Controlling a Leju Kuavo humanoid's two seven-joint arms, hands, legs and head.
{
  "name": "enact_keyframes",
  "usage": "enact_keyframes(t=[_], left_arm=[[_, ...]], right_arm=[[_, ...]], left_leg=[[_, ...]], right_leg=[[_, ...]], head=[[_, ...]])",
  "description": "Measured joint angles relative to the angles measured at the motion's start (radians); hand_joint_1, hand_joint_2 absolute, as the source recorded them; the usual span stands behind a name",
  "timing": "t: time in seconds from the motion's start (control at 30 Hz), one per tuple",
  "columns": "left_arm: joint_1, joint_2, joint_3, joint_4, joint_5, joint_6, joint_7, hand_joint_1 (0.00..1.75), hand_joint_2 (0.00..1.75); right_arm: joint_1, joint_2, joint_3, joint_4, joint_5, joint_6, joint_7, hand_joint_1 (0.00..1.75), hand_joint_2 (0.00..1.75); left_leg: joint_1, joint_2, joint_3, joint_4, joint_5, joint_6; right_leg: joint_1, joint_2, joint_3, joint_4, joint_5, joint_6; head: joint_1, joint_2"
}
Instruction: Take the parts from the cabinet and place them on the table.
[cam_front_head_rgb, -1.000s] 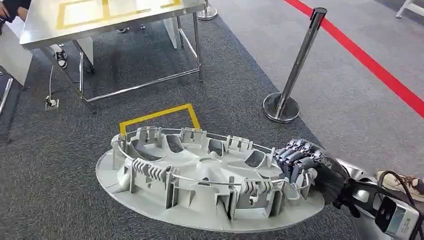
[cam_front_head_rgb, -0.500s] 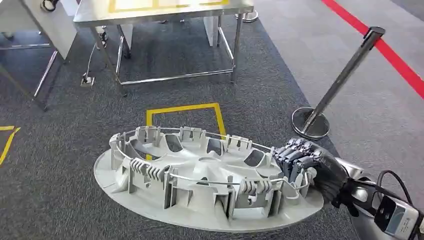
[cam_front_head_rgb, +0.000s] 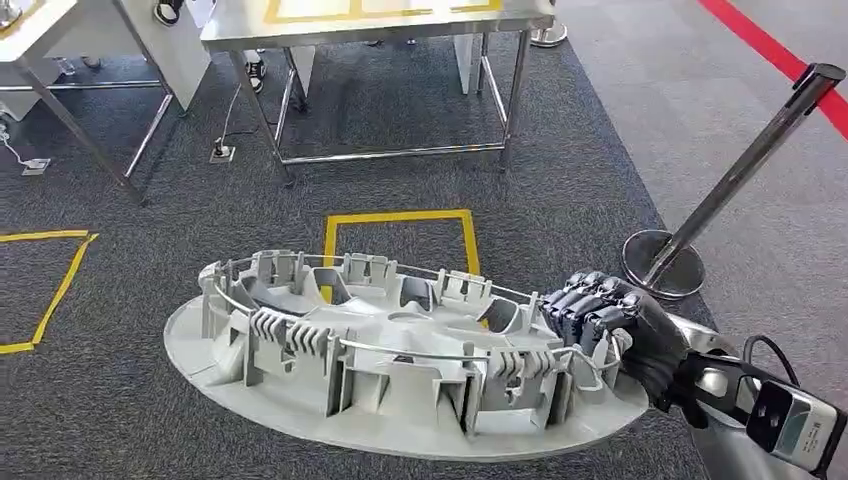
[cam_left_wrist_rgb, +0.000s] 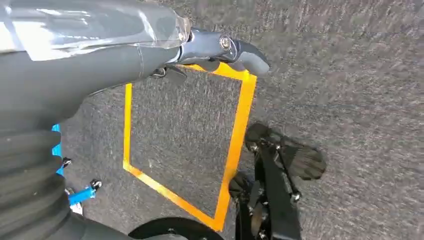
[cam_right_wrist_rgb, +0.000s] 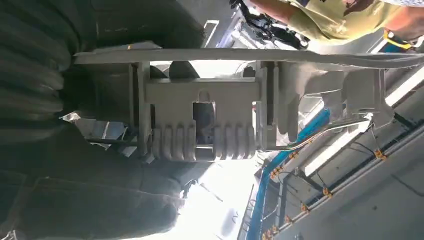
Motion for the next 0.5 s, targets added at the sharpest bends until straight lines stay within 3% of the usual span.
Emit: enact_keyframes(t=[0.03,0.07,0.1,0.2,0.23,0.27,0.3,0.33,0.37,0.4,0.43,0.47,0.5], left_arm=[[0.0,0.004,0.0,-0.001,0.0,0.0,-0.001,0.0,1.75],[0.0,0.002,0.0,-0.001,0.0,-0.001,-0.002,0.0,1.75],[0.001,0.002,0.0,-0.001,0.0,-0.002,-0.002,0.0,1.75],[0.0,0.0,0.0,-0.001,-0.002,-0.005,-0.002,0.0,1.75],[0.001,-0.002,0.0,0.0,-0.003,-0.005,-0.002,0.0,1.75],[0.002,-0.003,0.0,0.0,-0.003,-0.005,-0.002,0.0,1.75],[0.002,-0.005,0.0,0.001,-0.004,-0.005,-0.002,0.0,1.75],[0.002,-0.007,0.0,0.001,-0.005,-0.005,-0.002,0.0,1.75],[0.002,-0.006,0.0,0.001,-0.005,-0.005,-0.002,0.0,1.75],[0.0,0.007,0.0,-0.005,-0.005,-0.005,-0.001,0.0,1.75],[0.0,0.001,0.0,-0.003,-0.007,-0.006,0.0,0.0,1.75],[0.0,0.001,0.0,-0.004,-0.007,-0.003,0.001,0.0,1.75],[0.002,0.001,0.0,-0.004,-0.007,-0.002,0.001,0.0,1.75]], right_arm=[[-0.002,0.002,0.0,0.0,0.0,-0.002,0.0,1.75,1.75],[0.0,0.003,0.0,0.001,0.0,-0.004,0.0,1.75,1.75],[-0.005,0.004,0.003,0.002,0.0,-0.006,0.0,1.75,1.75],[-0.012,0.006,0.01,0.005,0.0,-0.016,-0.001,1.75,1.75],[-0.012,0.007,0.014,0.007,0.001,-0.02,0.0,1.75,1.75],[-0.012,0.007,0.019,0.01,0.001,-0.022,0.0,1.75,1.75],[-0.012,0.007,0.022,0.012,0.001,-0.024,0.0,1.75,1.75],[-0.013,0.008,0.024,0.013,0.0,-0.026,0.0,1.75,1.75],[-0.013,0.01,0.026,0.013,0.001,-0.03,0.0,1.75,1.75],[-0.01,0.015,0.028,0.017,0.003,-0.033,0.0,1.75,1.75],[-0.012,0.018,0.03,0.015,0.005,-0.033,-0.001,1.75,1.75],[-0.003,0.021,0.03,0.017,0.009,-0.035,0.0,1.75,1.75],[-0.001,0.024,0.034,0.017,0.014,-0.035,0.001,1.75,1.75]], left_leg=[[-0.003,0.002,0.021,-0.039,0.012,0.014],[0.013,0.011,0.051,-0.086,0.038,0.016],[0.014,0.013,0.065,-0.108,0.047,0.02],[0.029,0.02,0.066,-0.109,0.045,0.006],[0.036,0.02,0.066,-0.105,0.042,-0.002],[0.045,0.02,0.065,-0.099,0.037,-0.013],[0.057,0.019,0.065,-0.089,0.029,-0.027],[0.07,0.017,0.06,-0.069,0.017,-0.046],[0.078,0.014,0.052,-0.041,0.0,-0.067],[0.071,0.009,0.035,-0.022,-0.014,-0.084],[0.076,0.009,0.023,0.003,-0.027,-0.09],[0.072,0.009,0.019,0.0,-0.028,-0.091],[0.073,0.009,0.02,-0.005,-0.027,-0.091]], right_leg=[[0.003,0.002,0.011,-0.019,0.007,0.002],[0.003,-0.005,0.014,-0.011,0.007,-0.005],[0.01,-0.006,0.003,0.012,-0.016,-0.005],[0.0,-0.007,-0.105,0.225,-0.114,0.019],[-0.004,-0.007,-0.126,0.263,-0.116,0.029],[-0.01,-0.008,-0.122,0.25,-0.097,0.036],[-0.018,-0.009,-0.09,0.192,-0.058,0.047],[-0.029,-0.009,-0.038,0.093,-0.011,0.061],[-0.042,-0.008,0.002,0.008,0.009,0.077],[-0.032,0.014,-0.017,0.05,-0.019,0.085],[-0.035,0.015,-0.014,0.045,-0.021,0.054],[-0.036,0.01,-0.023,0.062,-0.03,0.029],[-0.034,0.008,-0.026,0.067,-0.031,0.018]], head=[[-0.002,0.0],[-0.002,0.0],[0.002,0.0],[0.002,0.0],[0.001,0.0],[0.002,0.0],[0.002,0.0],[0.002,0.0],[0.003,0.0],[0.011,0.0],[0.022,0.0],[0.006,0.0],[-0.005,0.0]])
